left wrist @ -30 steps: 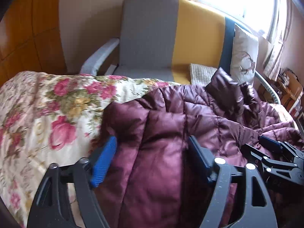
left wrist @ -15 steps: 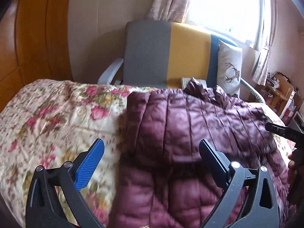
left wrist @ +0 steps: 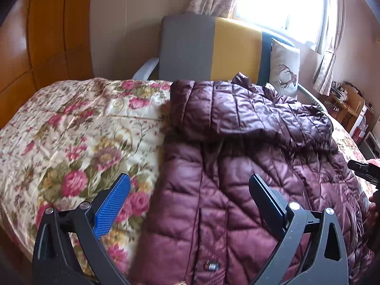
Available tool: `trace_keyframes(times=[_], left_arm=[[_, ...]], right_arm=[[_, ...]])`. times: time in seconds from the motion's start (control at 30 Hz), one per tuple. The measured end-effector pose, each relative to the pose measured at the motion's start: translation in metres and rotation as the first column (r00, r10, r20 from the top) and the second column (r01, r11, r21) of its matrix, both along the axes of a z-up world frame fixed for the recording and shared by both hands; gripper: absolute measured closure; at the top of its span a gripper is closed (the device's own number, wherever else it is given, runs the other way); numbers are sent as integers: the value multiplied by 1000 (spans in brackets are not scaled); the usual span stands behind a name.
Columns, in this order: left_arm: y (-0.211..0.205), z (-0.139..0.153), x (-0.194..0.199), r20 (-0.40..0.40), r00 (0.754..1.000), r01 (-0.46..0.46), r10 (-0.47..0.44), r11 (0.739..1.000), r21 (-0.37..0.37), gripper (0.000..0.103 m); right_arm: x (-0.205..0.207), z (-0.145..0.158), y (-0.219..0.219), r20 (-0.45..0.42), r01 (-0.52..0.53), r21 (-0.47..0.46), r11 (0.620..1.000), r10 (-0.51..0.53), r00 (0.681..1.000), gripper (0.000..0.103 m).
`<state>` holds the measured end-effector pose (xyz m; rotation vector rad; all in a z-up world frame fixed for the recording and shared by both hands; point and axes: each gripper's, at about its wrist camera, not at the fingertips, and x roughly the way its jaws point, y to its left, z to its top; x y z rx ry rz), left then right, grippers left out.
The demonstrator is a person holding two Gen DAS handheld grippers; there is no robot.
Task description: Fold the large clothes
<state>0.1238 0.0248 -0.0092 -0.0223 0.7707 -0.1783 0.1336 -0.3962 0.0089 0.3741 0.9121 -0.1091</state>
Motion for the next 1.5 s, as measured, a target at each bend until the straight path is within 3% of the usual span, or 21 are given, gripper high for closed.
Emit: trace_keyframes(times=[0.93, 1.23, 1.5], left_arm=[[30, -22, -37, -77, 997, -24, 27, 999, 39, 4], [30, -25, -50, -90, 996, -10, 16, 998, 66, 4], [33, -30, -72, -120, 992, 45, -35, 996, 82, 4]], right_arm=[[-73, 0, -25, -32, 76, 1, 997, -76, 997, 5], [-94, -6, -30, -59, 52, 32, 998, -50, 997, 5], [-118, -22, -26, -120, -22, 93, 995, 33, 992, 5]])
